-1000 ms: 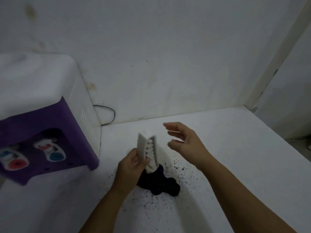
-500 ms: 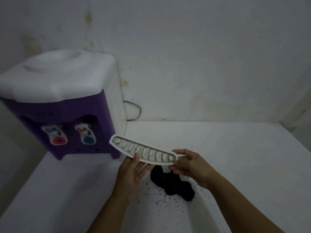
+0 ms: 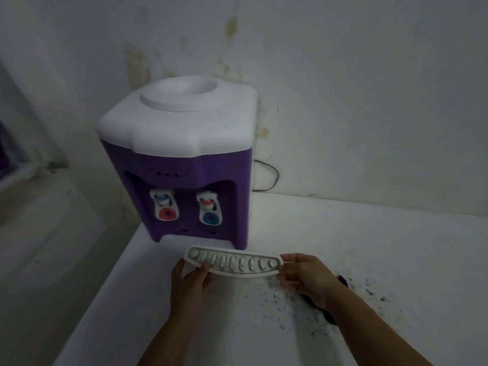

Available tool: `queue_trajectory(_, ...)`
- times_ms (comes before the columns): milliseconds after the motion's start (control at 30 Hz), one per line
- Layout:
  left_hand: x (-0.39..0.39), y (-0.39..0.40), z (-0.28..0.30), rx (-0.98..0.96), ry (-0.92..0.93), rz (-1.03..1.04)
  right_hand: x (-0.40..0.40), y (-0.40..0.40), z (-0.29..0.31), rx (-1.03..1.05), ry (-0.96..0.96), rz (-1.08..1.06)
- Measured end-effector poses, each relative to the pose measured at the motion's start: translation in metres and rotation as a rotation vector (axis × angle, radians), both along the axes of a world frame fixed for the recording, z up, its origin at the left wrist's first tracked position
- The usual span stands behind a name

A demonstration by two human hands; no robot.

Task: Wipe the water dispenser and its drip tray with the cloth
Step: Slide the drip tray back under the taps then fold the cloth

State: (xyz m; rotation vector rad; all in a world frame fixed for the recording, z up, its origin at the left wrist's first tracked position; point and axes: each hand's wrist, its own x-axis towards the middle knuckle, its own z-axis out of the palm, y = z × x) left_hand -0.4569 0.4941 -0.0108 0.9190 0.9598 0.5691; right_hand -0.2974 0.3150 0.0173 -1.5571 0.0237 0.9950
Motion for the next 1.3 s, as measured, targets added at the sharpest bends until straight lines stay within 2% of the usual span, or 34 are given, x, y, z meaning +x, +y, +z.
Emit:
queue_trajectory(100, -0.012, 0.042, -0.008, 0.044, 0.156, 0.018, -0.018, 0.045, -0.014, -0.049, -0.015, -0.048)
queue_trajectory(267, -0.020, 0.089, -0.010, 0.204, 0.316, -0.146, -0.036, 0.107, -0.037, -0.088, -0.056, -0.208)
queue_trajectory(400, -0.014, 0.110, -0.012, 0.201, 0.388, -0.225, -0.047, 0.138, -0.048, -0.255, -0.241, -0.357)
queue_trajectory(533, -0.008, 0.122, -0.014, 0.132, 0.338, -0.147, -0.059, 0.154, -0.049, -0.329, -0.425, -0.411)
queue_trajectory(700, 0.001, 0.130, -0.022, 0.006, 0.168, -0.089, -0.061, 0.165, -0.053, -0.338, -0.492, -0.449)
queue_trajectory(833, 0.003, 0.134, -0.033, 0.132, 0.255, -0.133, -0.058, 0.163, -0.058, -0.349, -0.497, -0.431)
queue_trajectory(933, 0.002, 0.132, -0.034, 0.151, 0.258, -0.145, -0.056, 0.163, -0.059, -0.354, -0.478, -0.404)
queue_trajectory(1100, 0.009, 0.127, -0.034, 0.011, 0.252, -0.061, -0.053, 0.157, -0.057, -0.337, -0.455, -0.335)
queue_trajectory(1200, 0.018, 0.112, -0.028, -0.039, 0.309, -0.026, -0.050, 0.150, -0.051, -0.327, -0.457, -0.321)
queue_trajectory(1300, 0.029, 0.091, -0.015, -0.079, 0.274, -0.220, -0.046, 0.140, -0.042, -0.316, -0.485, -0.332)
